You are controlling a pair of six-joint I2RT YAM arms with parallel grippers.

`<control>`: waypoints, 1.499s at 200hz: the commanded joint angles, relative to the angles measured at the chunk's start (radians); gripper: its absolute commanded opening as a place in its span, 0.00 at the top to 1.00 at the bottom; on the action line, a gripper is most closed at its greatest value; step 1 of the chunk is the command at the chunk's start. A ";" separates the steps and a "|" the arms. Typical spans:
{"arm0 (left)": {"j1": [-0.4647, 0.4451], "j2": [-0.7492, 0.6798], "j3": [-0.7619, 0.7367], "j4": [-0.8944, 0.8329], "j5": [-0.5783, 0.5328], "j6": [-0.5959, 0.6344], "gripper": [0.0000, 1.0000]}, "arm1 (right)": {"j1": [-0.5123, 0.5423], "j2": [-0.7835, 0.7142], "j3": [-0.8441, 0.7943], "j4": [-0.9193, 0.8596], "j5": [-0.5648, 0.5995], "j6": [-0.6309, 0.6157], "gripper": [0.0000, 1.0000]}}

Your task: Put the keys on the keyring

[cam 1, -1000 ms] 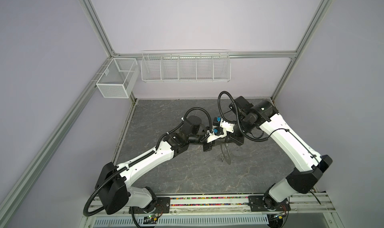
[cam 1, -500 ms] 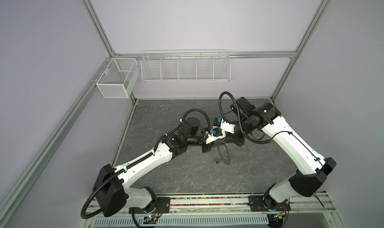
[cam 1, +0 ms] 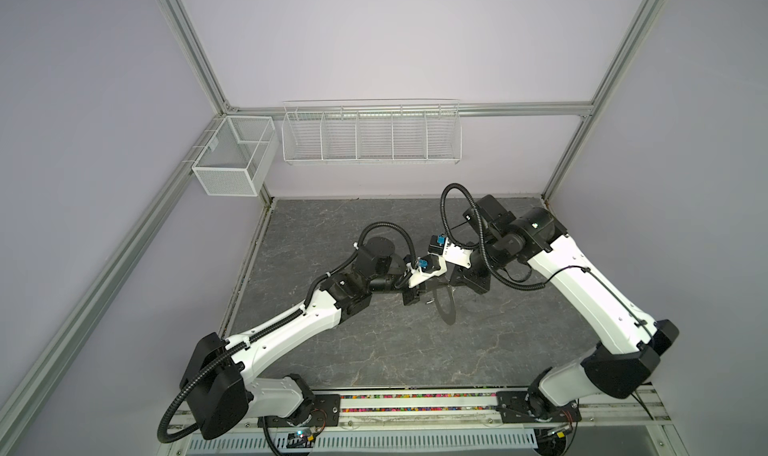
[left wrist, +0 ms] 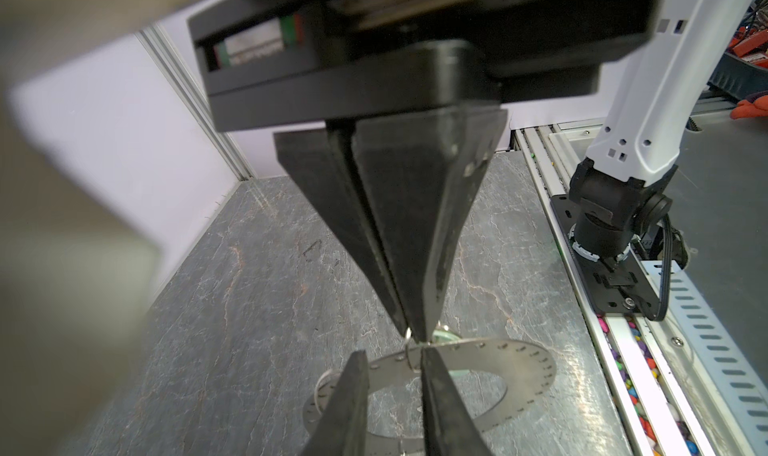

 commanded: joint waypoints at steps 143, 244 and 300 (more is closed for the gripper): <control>-0.017 0.044 0.029 0.029 0.026 0.000 1.00 | 0.000 -0.026 -0.019 0.055 -0.033 -0.022 0.84; 0.030 0.000 -0.080 0.395 0.013 -0.281 1.00 | -0.172 -0.378 -0.341 0.427 -0.028 0.166 0.53; 0.034 0.006 -0.107 0.641 -0.049 -0.440 1.00 | -0.178 -0.437 -0.495 0.653 -0.097 0.315 0.50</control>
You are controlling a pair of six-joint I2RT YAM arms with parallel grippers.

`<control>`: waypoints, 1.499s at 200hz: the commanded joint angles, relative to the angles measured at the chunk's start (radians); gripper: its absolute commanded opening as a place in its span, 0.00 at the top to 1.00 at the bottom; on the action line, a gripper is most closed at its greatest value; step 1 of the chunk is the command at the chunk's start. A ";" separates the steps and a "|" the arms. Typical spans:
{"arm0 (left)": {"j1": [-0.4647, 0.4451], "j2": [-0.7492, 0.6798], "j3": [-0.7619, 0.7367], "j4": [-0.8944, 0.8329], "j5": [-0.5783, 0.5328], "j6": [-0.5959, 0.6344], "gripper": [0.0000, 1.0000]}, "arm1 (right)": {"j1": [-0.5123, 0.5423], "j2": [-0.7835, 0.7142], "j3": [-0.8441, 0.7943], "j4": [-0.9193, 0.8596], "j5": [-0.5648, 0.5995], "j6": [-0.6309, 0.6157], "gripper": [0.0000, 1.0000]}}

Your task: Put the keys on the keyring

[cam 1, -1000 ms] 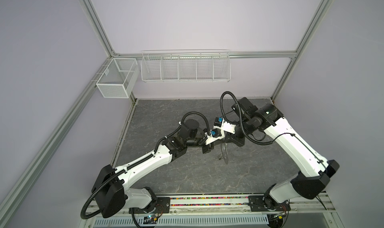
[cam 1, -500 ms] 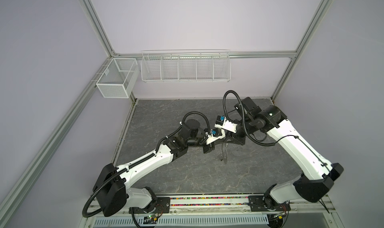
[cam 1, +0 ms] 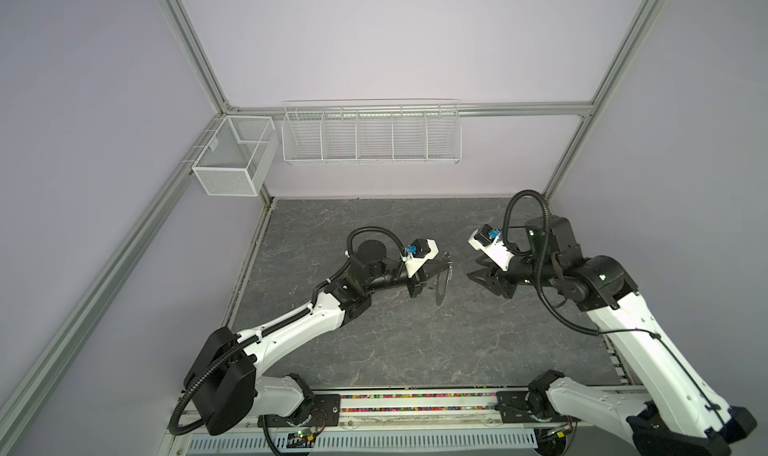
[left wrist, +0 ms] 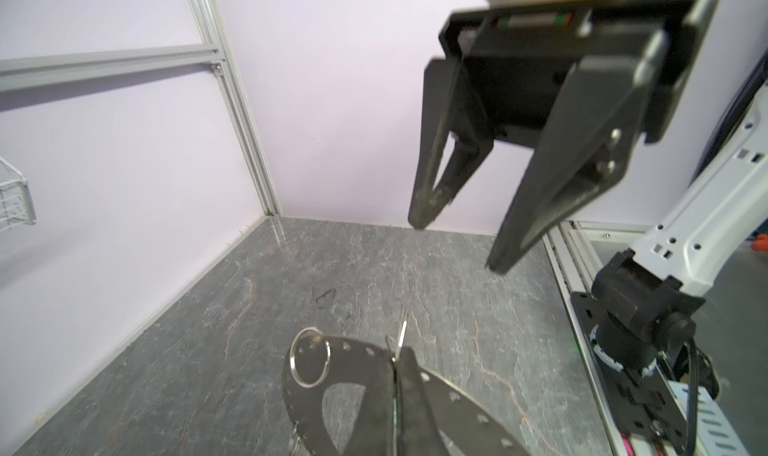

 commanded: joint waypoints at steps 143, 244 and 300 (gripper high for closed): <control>0.003 0.007 0.027 0.292 -0.066 -0.175 1.00 | 0.020 0.026 -0.120 0.418 -0.187 0.122 0.52; 0.004 0.011 0.044 0.250 -0.085 -0.140 1.00 | 0.044 0.065 -0.092 0.316 -0.166 0.071 0.48; 0.004 0.006 0.052 0.216 -0.083 -0.119 1.00 | 0.026 0.005 -0.104 0.242 -0.072 0.065 0.47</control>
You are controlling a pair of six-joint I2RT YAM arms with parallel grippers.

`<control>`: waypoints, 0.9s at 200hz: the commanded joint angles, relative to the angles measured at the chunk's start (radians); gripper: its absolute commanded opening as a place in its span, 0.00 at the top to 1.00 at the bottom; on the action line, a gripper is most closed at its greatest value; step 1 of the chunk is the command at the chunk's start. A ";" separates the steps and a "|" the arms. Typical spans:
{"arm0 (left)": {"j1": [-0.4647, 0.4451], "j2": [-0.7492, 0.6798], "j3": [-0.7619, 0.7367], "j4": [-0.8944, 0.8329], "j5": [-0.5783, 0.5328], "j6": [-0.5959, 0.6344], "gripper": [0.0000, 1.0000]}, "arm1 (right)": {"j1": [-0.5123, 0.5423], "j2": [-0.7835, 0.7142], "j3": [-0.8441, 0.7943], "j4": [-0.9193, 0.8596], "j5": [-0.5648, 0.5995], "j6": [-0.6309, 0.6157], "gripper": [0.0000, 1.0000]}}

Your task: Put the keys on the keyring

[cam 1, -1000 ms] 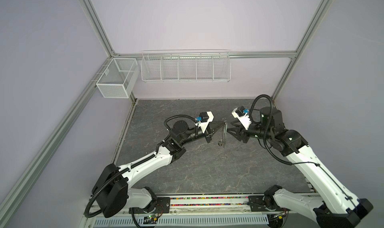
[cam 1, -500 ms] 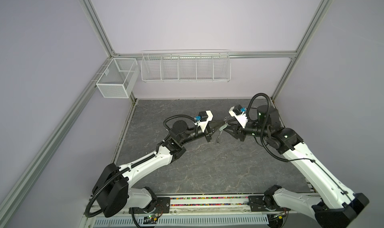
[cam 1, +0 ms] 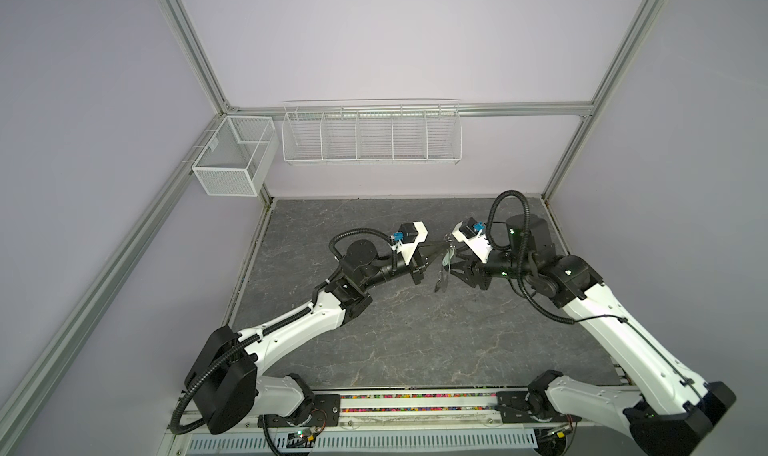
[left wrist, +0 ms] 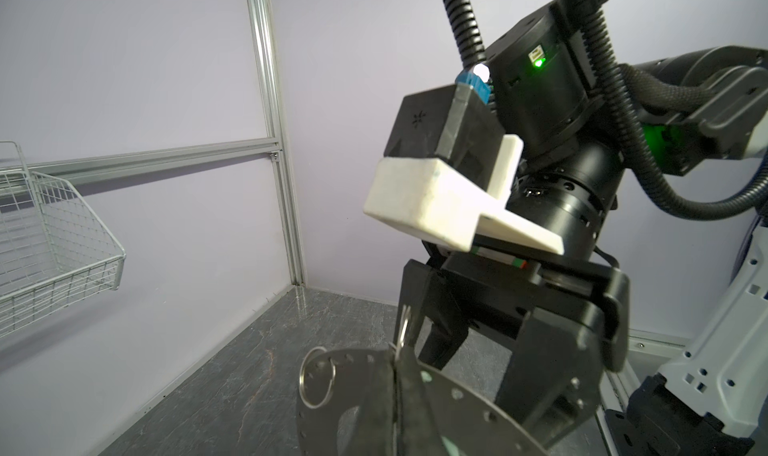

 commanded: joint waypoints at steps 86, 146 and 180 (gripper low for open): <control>0.000 0.011 0.050 -0.005 -0.003 0.018 1.00 | -0.006 -0.030 0.007 0.096 -0.077 0.055 0.49; 0.000 0.011 0.051 0.000 0.002 0.013 1.00 | -0.005 0.019 0.007 0.127 -0.057 0.066 0.62; 0.001 0.009 0.050 -0.008 0.006 0.010 1.00 | 0.002 0.022 0.010 0.123 0.003 0.056 0.84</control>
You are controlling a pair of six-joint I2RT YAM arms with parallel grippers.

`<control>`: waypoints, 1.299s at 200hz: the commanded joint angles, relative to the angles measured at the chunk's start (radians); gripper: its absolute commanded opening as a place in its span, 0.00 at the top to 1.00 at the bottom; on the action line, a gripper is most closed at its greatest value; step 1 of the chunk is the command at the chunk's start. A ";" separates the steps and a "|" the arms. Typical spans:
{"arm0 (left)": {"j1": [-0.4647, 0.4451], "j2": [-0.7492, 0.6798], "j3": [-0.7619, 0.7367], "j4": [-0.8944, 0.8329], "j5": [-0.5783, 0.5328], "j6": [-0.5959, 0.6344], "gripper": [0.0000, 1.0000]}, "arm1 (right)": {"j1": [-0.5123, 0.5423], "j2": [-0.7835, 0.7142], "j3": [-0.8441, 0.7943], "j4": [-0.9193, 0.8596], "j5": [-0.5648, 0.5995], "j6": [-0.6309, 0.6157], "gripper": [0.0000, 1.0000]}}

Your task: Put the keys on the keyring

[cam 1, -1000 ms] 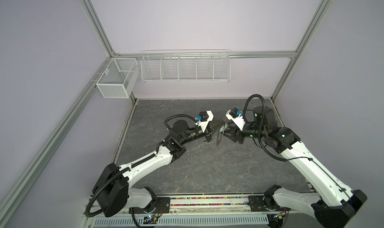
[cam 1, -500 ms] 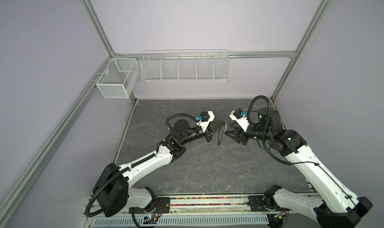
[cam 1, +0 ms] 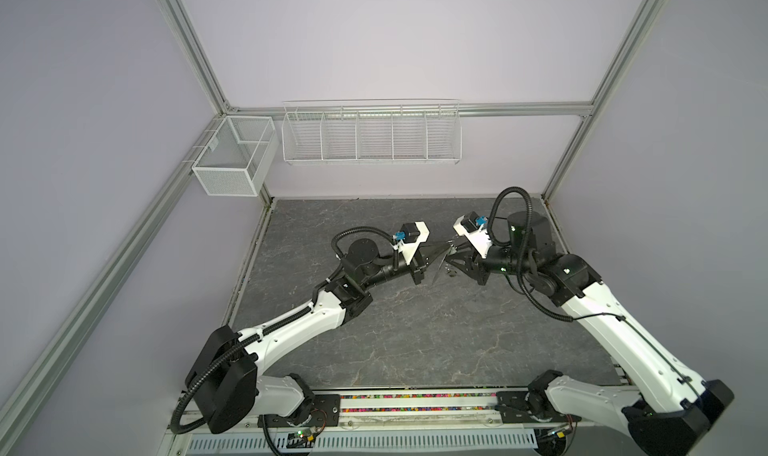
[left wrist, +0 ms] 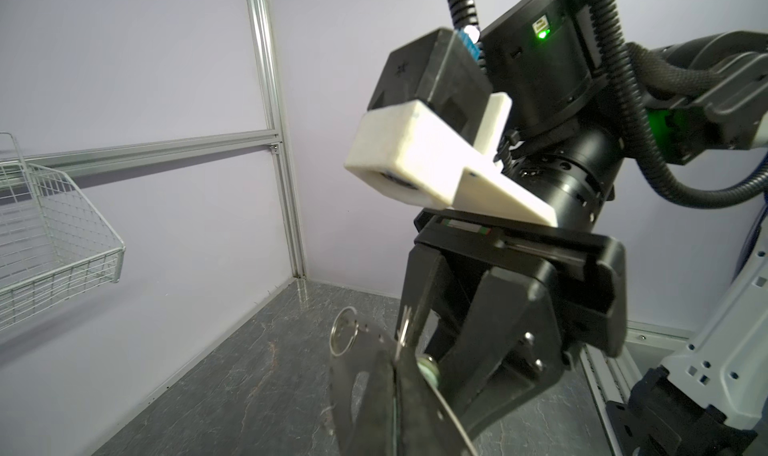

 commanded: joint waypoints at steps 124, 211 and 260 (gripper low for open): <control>-0.004 -0.004 0.089 -0.276 -0.016 0.190 1.00 | 0.025 0.016 0.130 -0.144 0.100 -0.207 0.93; 0.021 -0.008 0.069 -0.299 -0.037 0.168 1.00 | 0.071 0.092 0.224 -0.327 0.311 -0.406 0.93; 0.042 -0.001 0.075 -0.217 -0.023 0.119 1.00 | 0.088 0.121 0.197 -0.427 0.327 -0.458 0.93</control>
